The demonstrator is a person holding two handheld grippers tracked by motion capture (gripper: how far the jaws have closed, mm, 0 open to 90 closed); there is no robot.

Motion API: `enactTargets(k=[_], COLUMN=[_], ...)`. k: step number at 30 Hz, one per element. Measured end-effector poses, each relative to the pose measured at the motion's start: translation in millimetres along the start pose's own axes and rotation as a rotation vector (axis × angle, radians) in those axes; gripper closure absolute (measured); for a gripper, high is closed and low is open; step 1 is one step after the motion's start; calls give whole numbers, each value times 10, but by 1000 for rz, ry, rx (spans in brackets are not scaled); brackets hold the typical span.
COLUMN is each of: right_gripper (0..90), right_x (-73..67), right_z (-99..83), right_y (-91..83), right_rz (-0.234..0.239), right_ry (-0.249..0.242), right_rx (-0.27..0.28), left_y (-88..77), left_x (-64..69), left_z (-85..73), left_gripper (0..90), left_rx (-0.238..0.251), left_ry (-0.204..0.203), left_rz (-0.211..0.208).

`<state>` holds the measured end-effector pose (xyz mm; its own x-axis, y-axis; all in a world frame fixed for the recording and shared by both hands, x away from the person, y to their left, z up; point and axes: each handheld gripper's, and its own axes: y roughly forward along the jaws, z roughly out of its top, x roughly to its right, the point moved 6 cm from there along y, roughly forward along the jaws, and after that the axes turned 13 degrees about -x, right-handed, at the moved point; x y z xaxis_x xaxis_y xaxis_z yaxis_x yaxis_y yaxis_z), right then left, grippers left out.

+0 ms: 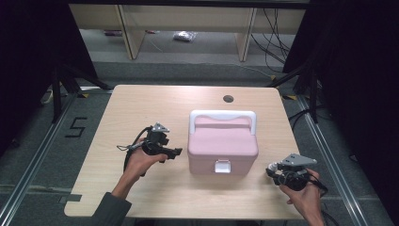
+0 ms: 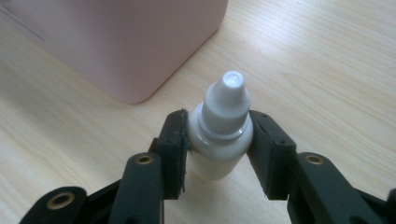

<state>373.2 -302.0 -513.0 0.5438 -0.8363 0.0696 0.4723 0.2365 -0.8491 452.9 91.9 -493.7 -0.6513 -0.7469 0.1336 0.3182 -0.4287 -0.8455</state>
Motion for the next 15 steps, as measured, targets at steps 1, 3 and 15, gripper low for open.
enactTargets(k=[1,3,15], right_gripper=[603,603,602], right_x=[0,2,52], right_z=[0,-14,-118], right_y=[0,9,11], right_rz=[0,2,0], right_ry=[0,8,28], right_rx=[0,-24,-65], left_y=[-1,7,-19], left_x=[3,-8,-25], left_z=[1,9,5], left_gripper=[293,293,293], left_rx=[1,13,18], left_ry=[1,-6,-12], left_rz=[0,6,6])
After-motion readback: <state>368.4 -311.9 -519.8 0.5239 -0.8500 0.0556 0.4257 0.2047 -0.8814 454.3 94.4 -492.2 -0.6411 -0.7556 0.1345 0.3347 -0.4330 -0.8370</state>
